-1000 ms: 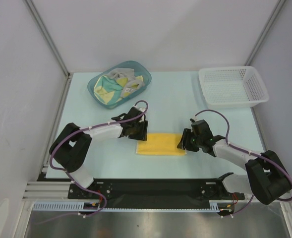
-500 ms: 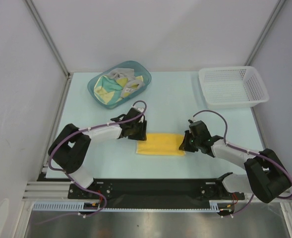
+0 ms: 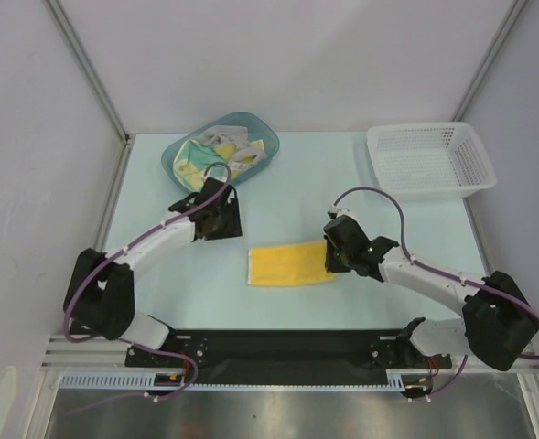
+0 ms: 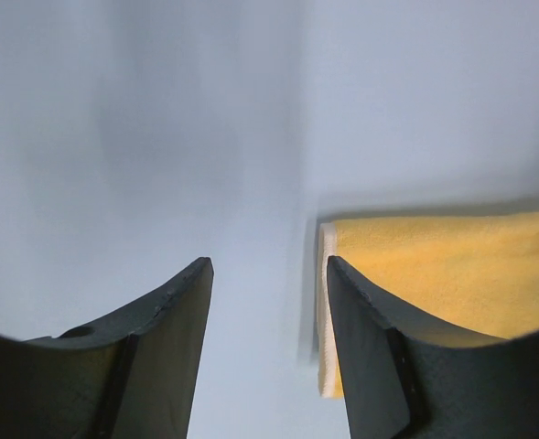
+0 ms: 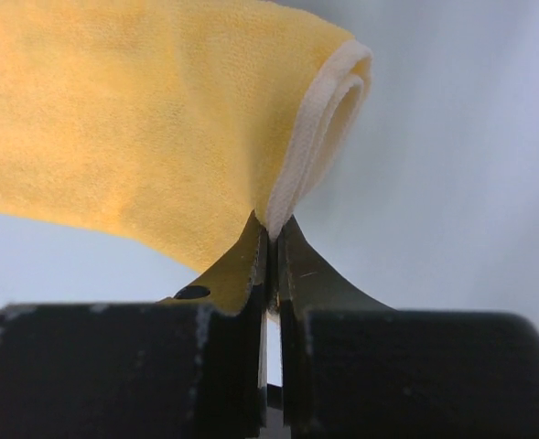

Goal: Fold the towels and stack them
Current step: Neatly place the folded towel into the bin

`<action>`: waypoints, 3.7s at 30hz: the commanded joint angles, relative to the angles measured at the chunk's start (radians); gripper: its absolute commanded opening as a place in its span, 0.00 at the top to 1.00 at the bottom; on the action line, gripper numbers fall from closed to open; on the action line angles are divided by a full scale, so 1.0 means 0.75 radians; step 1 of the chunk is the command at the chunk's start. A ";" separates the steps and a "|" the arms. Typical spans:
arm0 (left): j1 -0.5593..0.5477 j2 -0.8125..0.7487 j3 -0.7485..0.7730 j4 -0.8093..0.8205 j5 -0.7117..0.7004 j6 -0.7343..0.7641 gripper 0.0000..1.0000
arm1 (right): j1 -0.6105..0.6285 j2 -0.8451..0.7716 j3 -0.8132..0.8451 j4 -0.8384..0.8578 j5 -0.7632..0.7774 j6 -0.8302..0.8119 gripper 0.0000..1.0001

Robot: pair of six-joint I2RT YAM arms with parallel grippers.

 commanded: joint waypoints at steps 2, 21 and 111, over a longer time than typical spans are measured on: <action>0.017 -0.114 0.112 -0.094 -0.063 0.050 0.40 | -0.076 0.065 0.164 -0.090 0.098 -0.118 1.00; 0.019 -0.149 0.032 -0.041 0.039 0.118 0.38 | -0.631 0.668 1.117 -0.383 -0.191 -0.579 1.00; 0.021 -0.077 0.302 -0.104 0.170 0.224 0.30 | -1.396 1.342 2.013 -0.366 0.012 -0.646 0.56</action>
